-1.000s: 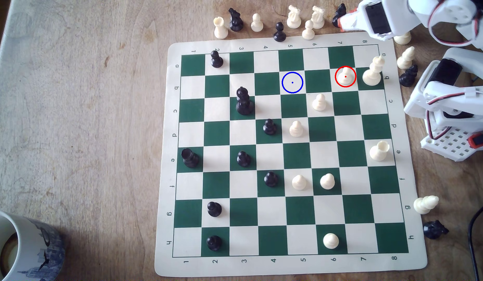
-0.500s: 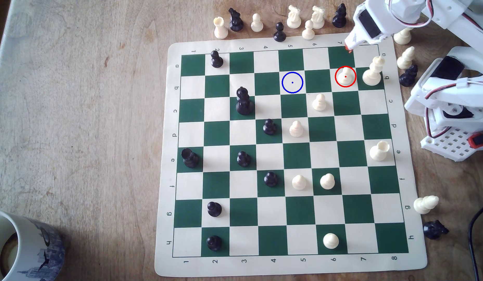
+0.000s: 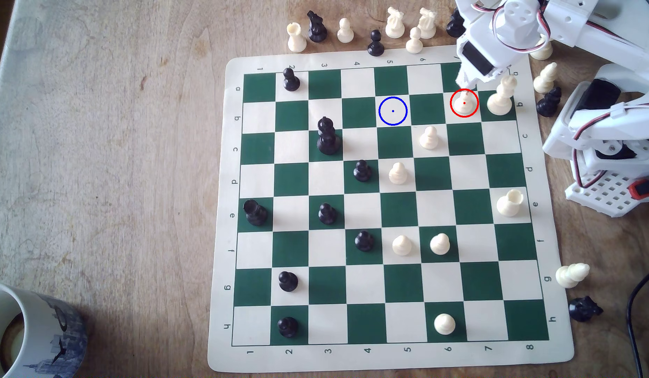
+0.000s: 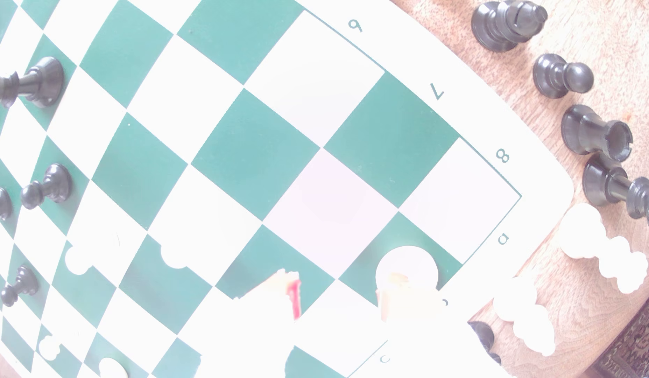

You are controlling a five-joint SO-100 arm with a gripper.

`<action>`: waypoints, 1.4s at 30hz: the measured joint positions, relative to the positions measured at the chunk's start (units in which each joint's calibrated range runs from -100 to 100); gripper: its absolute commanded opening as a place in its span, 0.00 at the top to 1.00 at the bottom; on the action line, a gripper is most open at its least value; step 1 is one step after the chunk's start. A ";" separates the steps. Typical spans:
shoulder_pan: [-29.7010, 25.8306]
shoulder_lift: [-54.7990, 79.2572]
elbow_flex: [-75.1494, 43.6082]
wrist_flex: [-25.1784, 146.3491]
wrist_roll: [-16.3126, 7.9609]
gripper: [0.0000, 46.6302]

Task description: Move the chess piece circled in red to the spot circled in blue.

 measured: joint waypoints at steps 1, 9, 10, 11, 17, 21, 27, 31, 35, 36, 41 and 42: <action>-0.07 0.92 0.00 -0.48 0.15 0.68; -0.07 6.28 0.00 -2.95 0.78 0.65; -0.07 6.62 0.00 -3.11 0.78 0.64; -0.07 6.87 0.00 -3.11 0.78 0.64; -0.07 8.63 0.00 -3.27 0.78 0.64; 0.74 9.97 0.90 -5.50 0.78 0.64; 0.88 11.31 2.08 -8.29 0.78 0.63; -0.52 11.98 2.08 -8.69 0.78 0.64; -1.92 12.65 2.08 -9.32 0.78 0.66; -1.92 12.99 2.08 -9.40 0.78 0.66; -2.21 14.16 2.08 -9.80 0.78 0.67; -2.51 14.33 2.08 -9.80 0.78 0.66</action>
